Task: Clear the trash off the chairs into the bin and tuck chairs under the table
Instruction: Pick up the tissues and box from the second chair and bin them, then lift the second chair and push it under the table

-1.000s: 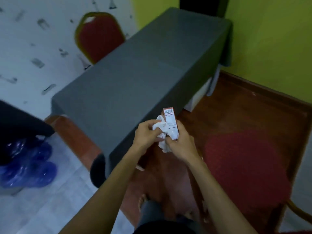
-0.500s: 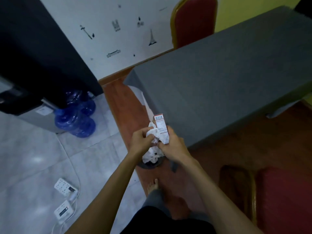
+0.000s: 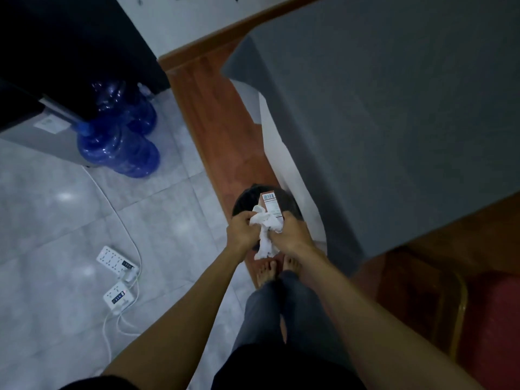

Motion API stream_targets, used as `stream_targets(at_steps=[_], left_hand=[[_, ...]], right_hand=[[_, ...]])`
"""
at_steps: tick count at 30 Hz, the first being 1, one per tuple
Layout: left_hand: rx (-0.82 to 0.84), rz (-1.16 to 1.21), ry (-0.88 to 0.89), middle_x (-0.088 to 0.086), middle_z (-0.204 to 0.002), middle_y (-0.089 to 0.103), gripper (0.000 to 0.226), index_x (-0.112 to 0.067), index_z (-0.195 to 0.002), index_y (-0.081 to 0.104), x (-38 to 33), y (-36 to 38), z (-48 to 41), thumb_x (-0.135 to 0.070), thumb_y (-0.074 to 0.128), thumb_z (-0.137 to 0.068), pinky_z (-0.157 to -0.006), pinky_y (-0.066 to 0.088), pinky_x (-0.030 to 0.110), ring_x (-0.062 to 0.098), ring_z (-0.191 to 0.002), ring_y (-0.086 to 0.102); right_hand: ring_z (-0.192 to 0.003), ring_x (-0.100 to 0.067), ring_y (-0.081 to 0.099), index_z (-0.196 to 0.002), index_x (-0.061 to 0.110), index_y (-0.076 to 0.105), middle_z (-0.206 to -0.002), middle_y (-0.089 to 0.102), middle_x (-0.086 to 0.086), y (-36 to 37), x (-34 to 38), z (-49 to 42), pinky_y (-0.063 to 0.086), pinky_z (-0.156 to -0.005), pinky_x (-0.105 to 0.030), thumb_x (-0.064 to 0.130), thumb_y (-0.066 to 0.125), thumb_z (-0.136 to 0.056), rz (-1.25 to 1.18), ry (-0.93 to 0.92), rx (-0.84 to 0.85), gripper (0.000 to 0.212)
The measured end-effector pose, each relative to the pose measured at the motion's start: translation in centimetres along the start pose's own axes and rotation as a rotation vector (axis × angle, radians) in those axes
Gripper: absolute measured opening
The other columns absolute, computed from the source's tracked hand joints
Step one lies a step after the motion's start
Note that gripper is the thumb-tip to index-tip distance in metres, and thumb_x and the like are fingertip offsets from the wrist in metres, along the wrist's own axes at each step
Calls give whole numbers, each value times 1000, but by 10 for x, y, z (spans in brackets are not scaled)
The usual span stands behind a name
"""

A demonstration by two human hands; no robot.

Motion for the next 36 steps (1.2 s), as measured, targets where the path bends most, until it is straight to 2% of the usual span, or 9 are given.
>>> stream_targets(at_steps=[6, 12, 17, 22, 25, 28, 32, 34, 36], left_hand=[[46, -29, -74, 4, -107, 66, 26, -13, -113, 68, 63, 47, -88, -9, 63, -88, -92, 56, 43, 22, -94, 61], [257, -276, -37, 7, -141, 57, 59, -13, -141, 51, 131, 92, -170, -16, 69, -85, -103, 48, 42, 26, -123, 58], [294, -412, 68, 8, -146, 53, 61, -12, -144, 48, 128, 107, -183, -17, 68, -87, -93, 43, 24, 26, -126, 57], [257, -370, 148, 6, -143, 57, 55, -15, -140, 54, 69, 82, -128, -8, 63, -87, -104, 47, 34, 23, -126, 58], [208, -379, 225, 4, -137, 62, 48, -15, -136, 58, 15, 49, -78, -7, 60, -89, -98, 45, 26, 22, -121, 61], [200, -396, 347, 2, -132, 65, 42, -16, -131, 62, -43, 23, -26, -6, 60, -90, -92, 40, 19, 20, -118, 62], [213, -364, 461, 3, -124, 69, 36, -13, -122, 67, -100, 6, 39, -3, 61, -88, -97, 46, 27, 18, -113, 62], [206, -361, 517, 2, -119, 72, 35, -16, -120, 69, -126, 11, 66, -5, 61, -87, -99, 50, 32, 16, -109, 65], [221, -351, 558, 0, -118, 73, 35, -18, -120, 69, -153, 26, 90, -8, 62, -87, -101, 50, 32, 16, -109, 67]], right_hand=[[-112, -28, 65, -145, 23, 47, -129, 66, -8, 47, -50, -107, 53, -91, -37, 41, 66, -92, 55, 89, 27, 59], [-124, -37, 57, -152, 16, 31, -139, 56, -17, 94, -105, -197, 50, -100, -45, 23, 75, -83, 167, 112, 49, 82], [-124, -37, 57, -139, 10, 45, -137, 58, -15, 103, -116, -213, 49, -101, -43, 17, 73, -84, 219, 103, 33, 62], [-110, -30, 64, -127, 20, 55, -119, 68, -7, 74, -83, -151, 49, -85, -33, 27, 66, -94, 127, 54, -12, 36], [-103, -26, 67, -117, 43, 49, -108, 70, 2, 41, -52, -89, 55, -86, -37, 36, 65, -88, 152, 2, -63, 34], [-109, -27, 65, -128, 33, 50, -118, 68, 0, 7, -17, -25, 57, -87, -42, 33, 65, -89, 108, -71, -44, 42], [-119, -23, 63, -140, 28, 51, -131, 66, 0, -50, 16, 59, 52, -93, -31, 38, 63, -91, -37, -174, -136, 52], [-120, -16, 62, -139, 26, 55, -133, 67, 1, -84, 19, 97, 47, -91, -16, 35, 63, -93, -100, -211, -204, 48], [-124, -13, 60, -136, 24, 59, -133, 68, 3, -123, 13, 131, 45, -98, -16, 34, 65, -93, -126, -247, -315, 44]])
Point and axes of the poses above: each hand's wrist, its own z-axis away from the middle knuckle, its own y-axis out of the palm, x = y × z, the point moved 9 cm from there along -z, towards the middle knuckle
